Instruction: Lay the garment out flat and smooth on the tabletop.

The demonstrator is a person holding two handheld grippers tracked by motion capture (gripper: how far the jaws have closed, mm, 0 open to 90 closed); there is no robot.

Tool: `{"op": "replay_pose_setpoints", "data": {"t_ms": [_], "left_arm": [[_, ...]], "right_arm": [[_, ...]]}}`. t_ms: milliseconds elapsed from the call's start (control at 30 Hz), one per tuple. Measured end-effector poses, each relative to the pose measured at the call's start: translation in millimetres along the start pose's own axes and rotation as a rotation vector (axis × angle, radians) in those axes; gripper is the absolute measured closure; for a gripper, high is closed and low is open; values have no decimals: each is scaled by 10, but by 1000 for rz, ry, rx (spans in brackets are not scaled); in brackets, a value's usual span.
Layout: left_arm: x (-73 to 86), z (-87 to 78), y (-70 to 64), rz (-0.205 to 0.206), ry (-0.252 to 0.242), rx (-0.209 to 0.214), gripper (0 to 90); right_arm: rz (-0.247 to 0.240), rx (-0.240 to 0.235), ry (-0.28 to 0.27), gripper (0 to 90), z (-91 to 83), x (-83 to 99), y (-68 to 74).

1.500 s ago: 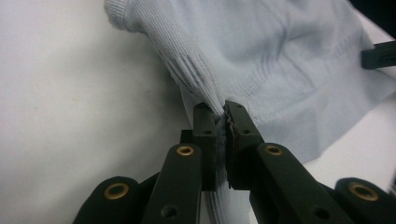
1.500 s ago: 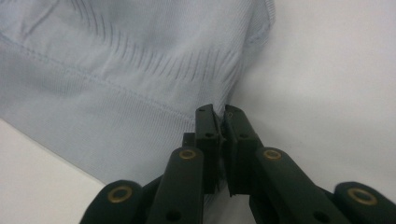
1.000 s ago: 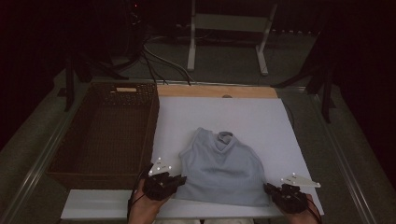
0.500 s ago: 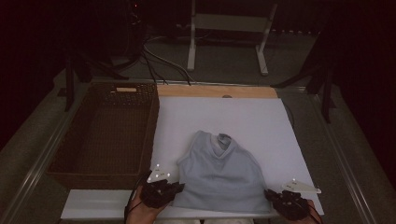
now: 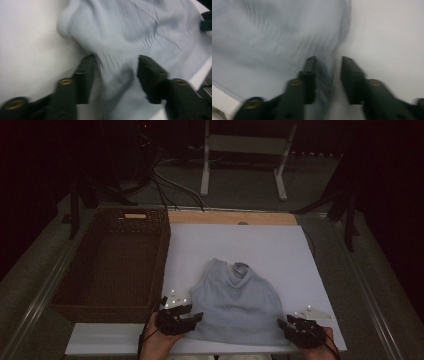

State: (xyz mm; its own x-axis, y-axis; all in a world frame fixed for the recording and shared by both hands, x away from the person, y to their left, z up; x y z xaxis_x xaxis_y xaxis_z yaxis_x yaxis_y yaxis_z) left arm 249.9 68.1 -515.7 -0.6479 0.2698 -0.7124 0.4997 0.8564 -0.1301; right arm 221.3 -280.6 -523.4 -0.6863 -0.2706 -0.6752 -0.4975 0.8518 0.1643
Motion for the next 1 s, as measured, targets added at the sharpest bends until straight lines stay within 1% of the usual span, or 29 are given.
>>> {"op": "replay_pose_setpoints", "data": {"t_ms": [33, 67, 100, 200, 233, 267, 300, 367, 400, 433, 500, 567, 600, 733, 800, 833, 867, 900, 933, 967, 1000], "left_arm": [[-22, 15, -11, 1, -7, 5, 454], [-40, 28, -17, 7, -8, -2, 424], [-58, 44, -21, 10, -8, -15, 416], [-98, 111, -8, 3, 3, -34, 366], [-108, 137, 2, 2, 3, -46, 352], [-117, 159, 12, -3, 9, -56, 294], [-124, 175, 20, -7, 12, -62, 269], [-138, 202, 33, -7, 7, -78, 259], [-144, 218, 36, -10, 10, -86, 227], [-149, 233, 37, -9, 15, -80, 226], [-158, 259, 33, -9, 12, -93, 226], [-162, 291, 34, -13, 17, -93, 226], [-165, 304, 40, -15, 17, -99, 226], [-173, 355, 61, -23, 28, -93, 226], [-166, 384, 68, -26, 41, -92, 226], [-158, 398, 72, -28, 54, -86, 234], [-148, 408, 72, -34, 59, -82, 234], [-135, 413, 72, -32, 70, -73, 289], [-123, 418, 71, -33, 82, -62, 332], [-115, 420, 70, -36, 89, -50, 447], [-109, 419, 70, -40, 95, -39, 447]], "right_arm": [[0, 0, 0, 554, 0, 0, 0], [-1, -5, -8, 517, 1, -29, -1], [-1, -9, -16, 488, 5, -57, -5], [-4, -7, -32, 405, 35, -137, -31], [0, -9, -37, 384, 49, -162, -45], [3, -13, -41, 372, 64, -185, -60], [4, -14, -43, 357, 81, -208, -76], [7, -18, -48, 328, 113, -249, -102], [5, -17, -47, 322, 132, -268, -116], [7, -17, -49, 319, 149, -285, -128], [8, -15, -44, 309, 187, -314, -147], [8, -12, -38, 310, 222, -340, -160], [8, -13, -36, 311, 238, -352, -165], [17, -25, -18, 340, 328, -388, -191], [34, -48, -9, 365, 379, -400, -212], [47, -86, 8, 440, 427, -399, -225], [47, -86, 8, 440, 427, -399, -225], [57, -98, 17, 464, 443, -394, -230], [62, -110, 24, 525, 454, -388, -228], [65, -147, 28, 664, 451, -379, -220], [65, -147, 28, 664, 451, -379, -220]]}}
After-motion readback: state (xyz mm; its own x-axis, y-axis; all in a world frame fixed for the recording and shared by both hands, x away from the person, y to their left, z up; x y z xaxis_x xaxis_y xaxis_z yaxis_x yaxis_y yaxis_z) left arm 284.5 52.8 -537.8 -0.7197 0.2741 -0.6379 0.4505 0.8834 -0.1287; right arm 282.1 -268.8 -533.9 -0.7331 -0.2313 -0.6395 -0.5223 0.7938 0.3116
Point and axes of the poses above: each handheld gripper's, and its own axes: z roughly forward along the jaws, x roughly out of its underside, y roughly to its left, the point moved 4 cm from there along z, roughly forward along the jaws, and after that the axes turned 11 degrees about -x, right-handed, at the moved point
